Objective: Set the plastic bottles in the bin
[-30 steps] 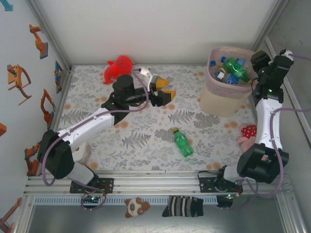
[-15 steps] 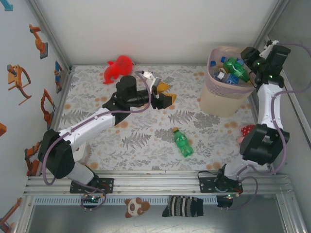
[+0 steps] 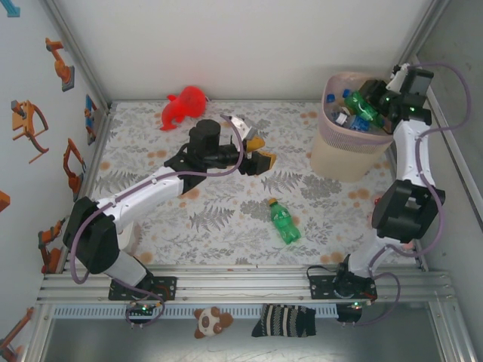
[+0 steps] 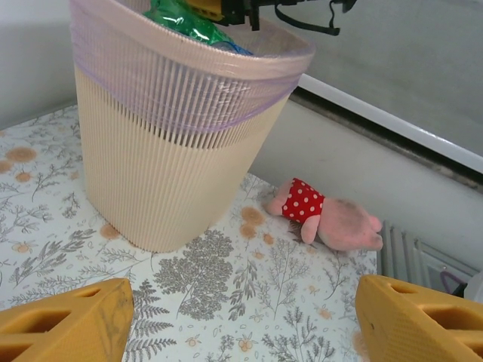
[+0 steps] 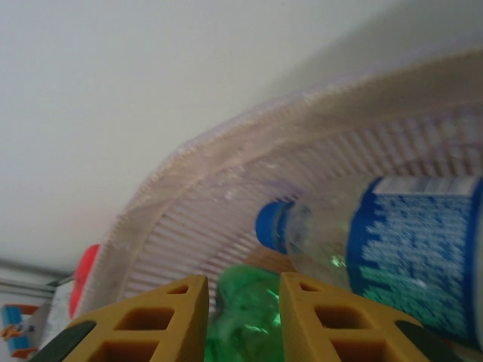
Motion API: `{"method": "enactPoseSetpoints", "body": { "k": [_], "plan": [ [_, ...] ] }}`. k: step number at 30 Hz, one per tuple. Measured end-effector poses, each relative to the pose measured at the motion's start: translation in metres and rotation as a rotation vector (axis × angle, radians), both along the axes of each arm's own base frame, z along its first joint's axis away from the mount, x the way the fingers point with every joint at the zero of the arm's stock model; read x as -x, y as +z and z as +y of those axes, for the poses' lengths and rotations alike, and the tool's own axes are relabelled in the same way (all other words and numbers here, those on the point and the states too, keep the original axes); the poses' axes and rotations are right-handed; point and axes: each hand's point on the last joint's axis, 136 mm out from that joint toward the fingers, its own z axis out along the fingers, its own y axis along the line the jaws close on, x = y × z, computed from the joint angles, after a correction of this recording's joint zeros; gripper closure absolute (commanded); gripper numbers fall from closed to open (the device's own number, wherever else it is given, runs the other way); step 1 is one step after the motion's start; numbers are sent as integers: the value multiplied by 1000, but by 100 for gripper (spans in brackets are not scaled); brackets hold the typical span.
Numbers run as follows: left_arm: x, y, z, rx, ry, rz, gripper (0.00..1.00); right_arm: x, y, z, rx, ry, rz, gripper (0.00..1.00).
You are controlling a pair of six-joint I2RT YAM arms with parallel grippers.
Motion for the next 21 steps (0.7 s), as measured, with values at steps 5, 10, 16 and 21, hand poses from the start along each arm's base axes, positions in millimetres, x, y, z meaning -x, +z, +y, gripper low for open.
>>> {"method": "enactPoseSetpoints", "body": {
  "k": [5, 10, 16, 21],
  "plan": [
    [3, -1, -2, -13, -8, 1, 24, 29, -4, -10, 124, -50, 73, 70],
    [9, -9, -5, -47, -18, 14, 24, 55, -6, -25, 246, -111, 145, 71],
    [19, -26, -8, -119, -14, 47, 25, 81, 5, -32, 324, -154, 162, 71],
    [20, -47, -10, -207, 59, 154, 29, 99, 25, -24, 327, -154, 112, 71]
  ]
}}
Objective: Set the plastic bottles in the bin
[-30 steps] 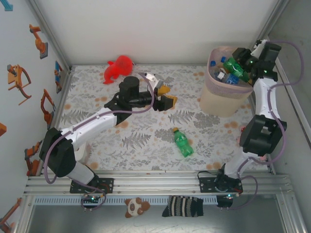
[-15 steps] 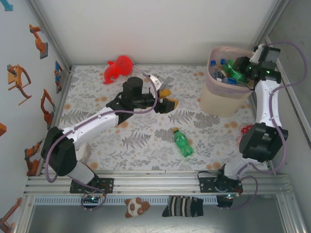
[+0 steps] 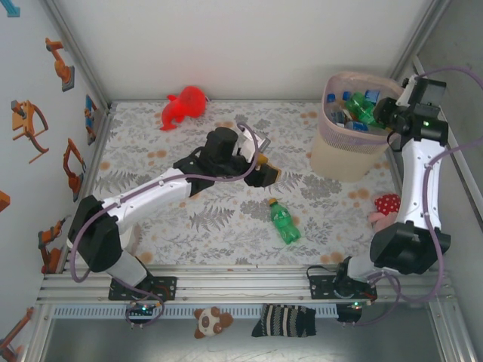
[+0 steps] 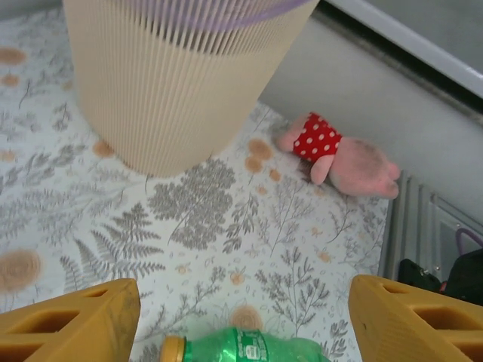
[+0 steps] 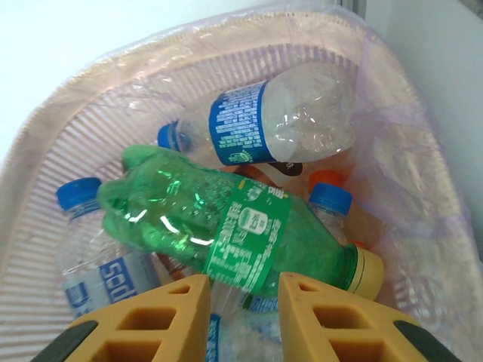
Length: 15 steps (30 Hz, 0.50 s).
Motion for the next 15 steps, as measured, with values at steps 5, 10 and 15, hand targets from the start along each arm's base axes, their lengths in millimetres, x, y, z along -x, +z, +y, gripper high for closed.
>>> {"method": "enactPoseSetpoints", "body": {
  "k": [5, 10, 15],
  "plan": [
    [-10, -35, 2, -65, 154, 233, 34, 16, 19, 13, -9, 18, -53, 72],
    [-11, -79, 9, -96, 304, 458, 33, 27, 34, 19, -19, 24, -98, 72],
    [-17, -118, 10, -122, 459, 645, 36, 33, 40, 22, -24, 27, -119, 73]
  ]
}}
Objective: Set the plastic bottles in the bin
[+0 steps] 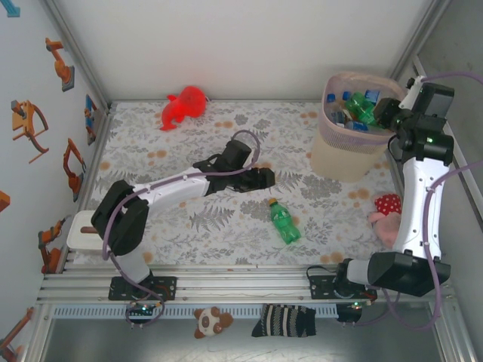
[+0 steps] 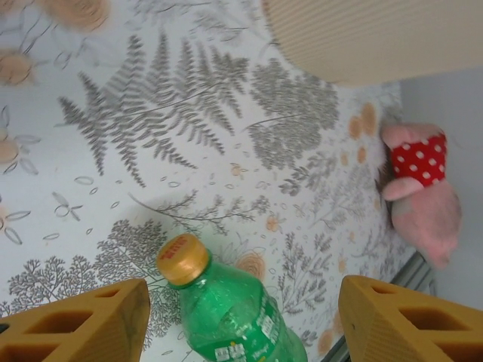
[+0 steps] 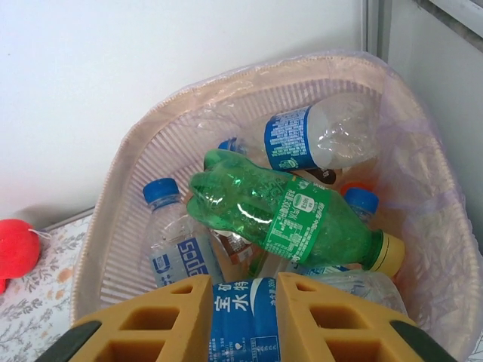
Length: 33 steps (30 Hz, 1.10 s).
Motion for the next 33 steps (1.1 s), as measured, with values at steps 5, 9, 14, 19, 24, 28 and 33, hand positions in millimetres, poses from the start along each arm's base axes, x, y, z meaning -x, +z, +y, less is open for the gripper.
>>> {"method": "enactPoseSetpoints", "body": {
  "k": [5, 9, 14, 19, 24, 28, 33],
  "plan": [
    [1, -37, -1, -29, 102, 158, 38, 2, -2, 1, -4, 5, 4, 73],
    [5, -62, -1, -52, 145, 250, 38, 1, -4, 2, -8, 10, 7, 73],
    [5, -74, -8, -48, 172, 326, 39, 1, -3, 3, -13, 14, 5, 73],
    [5, -79, -23, 0, 163, 376, 44, 1, -3, 4, -17, 14, 5, 73],
    [11, -84, -33, 15, 143, 418, 46, 1, -3, 4, -17, 14, 5, 73],
    [18, -83, -38, 24, 130, 438, 49, 1, -4, 4, -18, 14, 6, 73],
    [22, -83, -39, 27, 122, 452, 52, 2, -3, 4, -17, 13, 3, 73]
  ]
}}
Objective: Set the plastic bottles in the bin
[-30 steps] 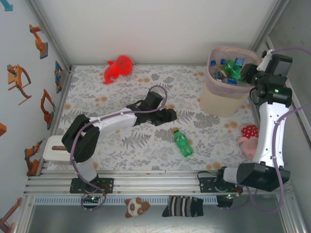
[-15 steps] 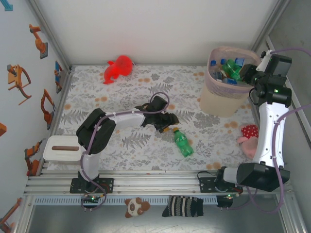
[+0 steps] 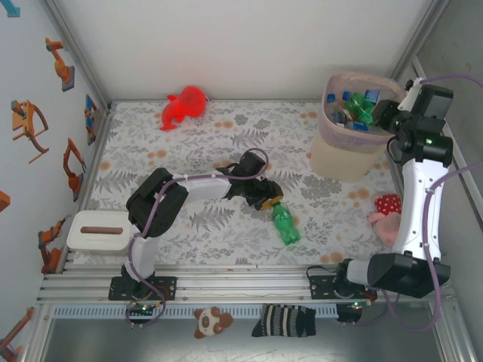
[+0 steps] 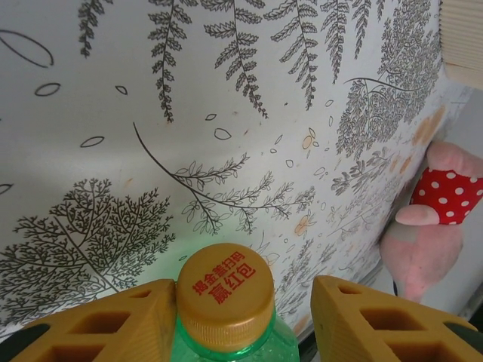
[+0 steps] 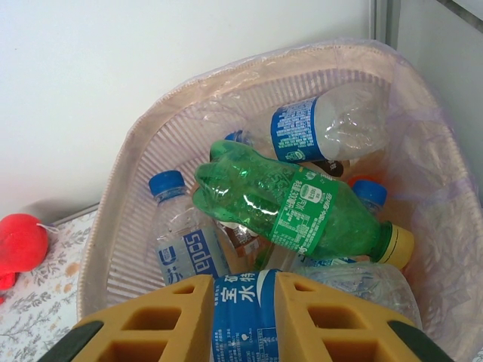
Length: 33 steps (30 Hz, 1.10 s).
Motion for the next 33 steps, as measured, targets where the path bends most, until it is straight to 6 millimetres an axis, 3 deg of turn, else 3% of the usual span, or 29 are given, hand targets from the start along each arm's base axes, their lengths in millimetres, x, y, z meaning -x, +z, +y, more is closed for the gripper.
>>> {"method": "enactPoseSetpoints", "body": {
  "k": [11, 25, 33],
  "plan": [
    [1, -19, -1, -38, 7, 49, 52, 7, 8, 2, 6, 0, -22, 73],
    [-3, -17, -1, -49, 17, 39, 72, 10, 12, 2, 9, 0, -33, 74],
    [-13, 9, 10, -76, 12, -84, 75, 24, 29, 12, 5, 35, -84, 74]
  ]
}}
